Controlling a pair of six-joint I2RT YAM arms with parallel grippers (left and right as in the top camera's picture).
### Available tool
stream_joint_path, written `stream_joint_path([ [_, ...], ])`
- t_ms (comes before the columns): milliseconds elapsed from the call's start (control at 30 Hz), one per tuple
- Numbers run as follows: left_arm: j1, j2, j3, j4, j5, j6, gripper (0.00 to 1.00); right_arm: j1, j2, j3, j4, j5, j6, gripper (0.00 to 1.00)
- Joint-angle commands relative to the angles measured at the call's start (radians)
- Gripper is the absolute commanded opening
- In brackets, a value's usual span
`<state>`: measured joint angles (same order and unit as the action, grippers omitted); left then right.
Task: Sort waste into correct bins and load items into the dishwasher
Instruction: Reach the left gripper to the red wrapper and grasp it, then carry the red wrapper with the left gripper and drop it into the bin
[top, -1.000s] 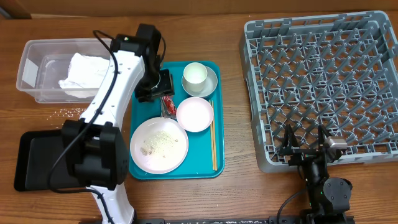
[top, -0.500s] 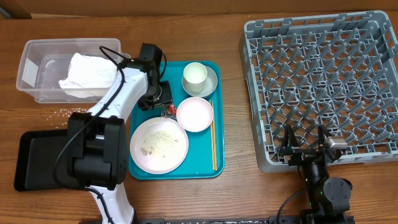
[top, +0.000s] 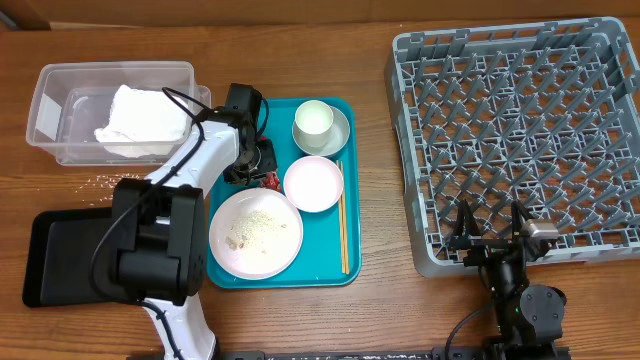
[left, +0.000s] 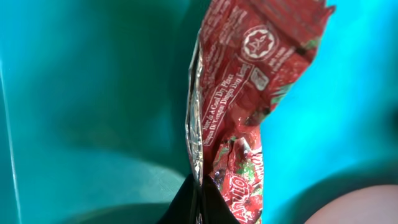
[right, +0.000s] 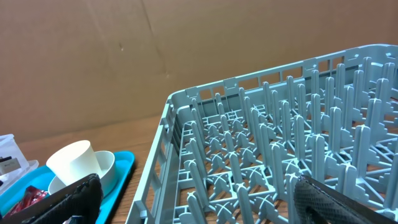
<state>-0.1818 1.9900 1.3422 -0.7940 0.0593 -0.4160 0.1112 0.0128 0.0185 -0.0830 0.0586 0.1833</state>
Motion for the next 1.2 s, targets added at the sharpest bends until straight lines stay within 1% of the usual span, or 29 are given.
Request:
stream_joint_path([
  [0,-0.001,-0.003,0.066,-0.046,0.022,0.000,0.04,-0.002,-0.010,-0.010,0.003,0.000,-0.002,1.00],
  [100,0.000,-0.017,0.195,-0.132,0.011,0.001,0.04,-0.002,-0.010,-0.010,0.003,0.000,-0.002,1.00],
  [200,0.008,-0.028,0.359,-0.233,-0.040,-0.002,0.04,-0.002,-0.010,-0.010,0.003,0.000,-0.002,1.00],
  [267,0.031,-0.034,0.515,-0.317,-0.094,-0.035,0.04,-0.002,-0.010,-0.010,0.003,0.000,-0.002,1.00],
  [333,0.060,-0.037,0.601,-0.349,-0.112,-0.039,0.04,-0.002,-0.010,-0.010,0.003,0.000,-0.002,1.00],
  [433,0.123,-0.038,0.700,-0.376,-0.142,-0.083,0.04,-0.002,-0.010,-0.010,0.003,0.000,-0.002,1.00],
  [533,0.205,-0.038,0.738,-0.375,-0.157,-0.152,0.04,-0.002,-0.010,-0.010,0.003,0.000,-0.002,1.00],
  [600,0.273,-0.035,0.735,-0.372,-0.173,-0.227,0.04,-0.002,-0.010,-0.010,0.003,0.000,-0.002,1.00],
  [767,0.417,-0.015,0.699,-0.344,-0.193,-0.368,0.04,-0.002,-0.010,-0.010,0.003,0.000,-0.002,1.00],
  [833,0.458,-0.008,0.670,-0.311,-0.193,-0.383,0.05,-0.002,-0.010,-0.010,0.003,0.000,-0.002,1.00],
  [867,0.473,-0.005,0.658,-0.297,-0.189,-0.385,0.07,-0.002,-0.010,-0.010,0.003,0.000,-0.002,1.00],
  [900,0.487,-0.002,0.644,-0.283,-0.188,-0.385,0.11,-0.002,-0.010,-0.010,0.003,0.000,-0.002,1.00],
  [933,0.500,0.000,0.628,-0.273,-0.187,-0.385,0.31,-0.002,-0.010,-0.010,0.003,0.000,-0.002,1.00],
  [967,0.507,0.000,0.618,-0.267,-0.183,-0.385,0.56,-0.002,-0.010,-0.010,0.003,0.000,-0.002,1.00],
  [1000,0.513,0.000,0.611,-0.267,-0.182,-0.385,0.76,-0.002,-0.010,-0.010,0.003,0.000,-0.002,1.00],
  [1033,0.519,0.000,0.609,-0.268,-0.181,-0.384,0.90,-0.002,-0.010,-0.010,0.003,0.000,-0.002,1.00],
  [1067,0.523,0.000,0.609,-0.268,-0.182,-0.383,0.92,-0.002,-0.010,-0.010,0.003,0.000,-0.002,1.00],
  [1167,0.538,-0.010,0.618,-0.272,-0.180,-0.354,0.92,-0.002,-0.010,-0.010,0.003,0.000,-0.002,1.00],
])
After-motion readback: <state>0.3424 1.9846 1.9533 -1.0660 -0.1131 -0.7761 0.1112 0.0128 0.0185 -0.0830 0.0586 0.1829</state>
